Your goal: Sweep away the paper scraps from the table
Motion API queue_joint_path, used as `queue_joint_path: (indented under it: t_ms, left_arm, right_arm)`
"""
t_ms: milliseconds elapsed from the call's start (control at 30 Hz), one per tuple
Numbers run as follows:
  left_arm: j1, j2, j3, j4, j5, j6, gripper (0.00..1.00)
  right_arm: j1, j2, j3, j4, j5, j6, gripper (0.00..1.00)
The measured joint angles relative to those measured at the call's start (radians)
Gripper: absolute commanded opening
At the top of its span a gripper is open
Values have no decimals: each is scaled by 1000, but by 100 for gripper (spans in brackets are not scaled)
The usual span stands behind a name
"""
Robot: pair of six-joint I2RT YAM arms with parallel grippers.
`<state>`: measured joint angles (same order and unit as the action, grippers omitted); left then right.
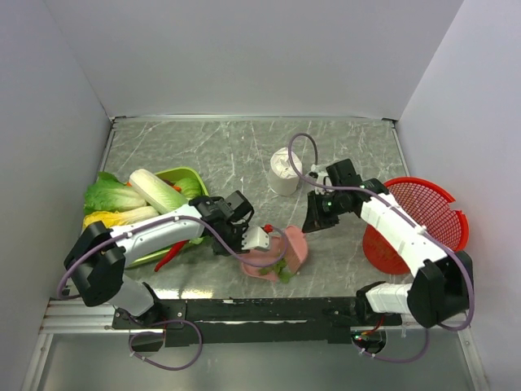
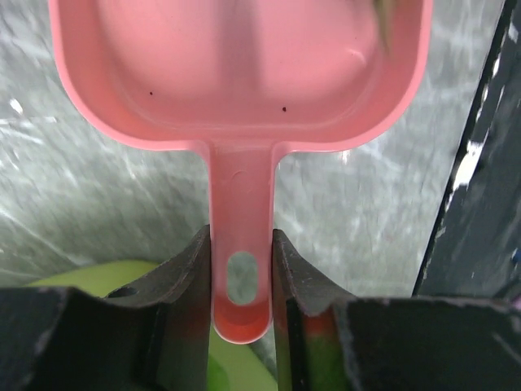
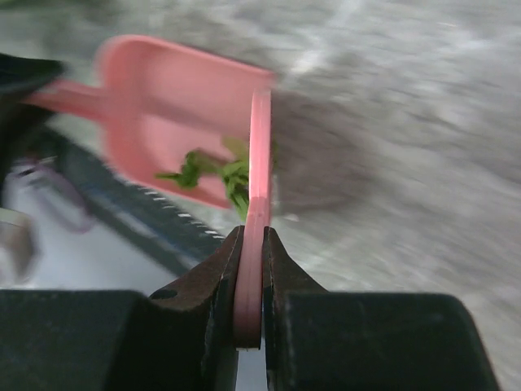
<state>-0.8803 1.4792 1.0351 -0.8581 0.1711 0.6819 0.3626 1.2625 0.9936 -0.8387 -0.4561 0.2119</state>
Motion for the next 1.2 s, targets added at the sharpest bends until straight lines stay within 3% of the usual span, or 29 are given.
queue_joint_path:
  t_ms: [133, 300, 533, 700, 900, 1033, 1200]
  left_arm:
    - [-14, 39, 14, 34, 1, -37, 15]
    - [-14, 117, 50, 72, 17, -69, 13]
    - [-14, 122, 49, 125, 51, -98, 13]
    - [-14, 129, 50, 131, 53, -100, 13]
    - [-4, 149, 69, 125, 50, -100, 13]
    - [8, 149, 69, 127, 51, -103, 13]
    - [18, 149, 69, 143, 55, -122, 13]
  right_arm:
    - [-2, 55, 17, 50, -130, 41, 0]
    - [-2, 48, 66, 80, -182, 33, 0]
    - [-29, -66, 104, 13, -122, -72, 0]
    - [-32, -156, 137, -3, 25, -140, 0]
    - [-32, -157, 18, -8, 146, -135, 0]
    - [-33, -114, -65, -3, 141, -106, 0]
    - [-38, -93, -50, 49, 37, -61, 0]
